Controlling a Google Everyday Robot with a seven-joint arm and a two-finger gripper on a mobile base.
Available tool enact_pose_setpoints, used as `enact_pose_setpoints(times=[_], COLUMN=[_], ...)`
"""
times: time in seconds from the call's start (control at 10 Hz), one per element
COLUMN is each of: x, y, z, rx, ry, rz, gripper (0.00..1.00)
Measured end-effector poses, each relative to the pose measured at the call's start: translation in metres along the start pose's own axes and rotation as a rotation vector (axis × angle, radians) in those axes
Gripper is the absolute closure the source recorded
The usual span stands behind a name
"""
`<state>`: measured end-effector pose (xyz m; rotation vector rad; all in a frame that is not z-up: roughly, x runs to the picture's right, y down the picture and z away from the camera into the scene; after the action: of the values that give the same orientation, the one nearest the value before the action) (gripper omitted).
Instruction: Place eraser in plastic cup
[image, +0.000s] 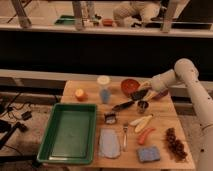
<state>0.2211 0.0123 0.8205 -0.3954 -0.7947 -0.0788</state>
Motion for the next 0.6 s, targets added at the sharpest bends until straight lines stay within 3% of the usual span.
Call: enact_pose_setpoints(times=[0.4, 0.6], x=[-0.001, -0.014], y=[0.002, -0.004], z=[0.0, -0.002], rx=[0.007, 0.031], ry=[0.009, 0.03], rz=[-0.006, -0.056], gripper=[1.0, 1.0])
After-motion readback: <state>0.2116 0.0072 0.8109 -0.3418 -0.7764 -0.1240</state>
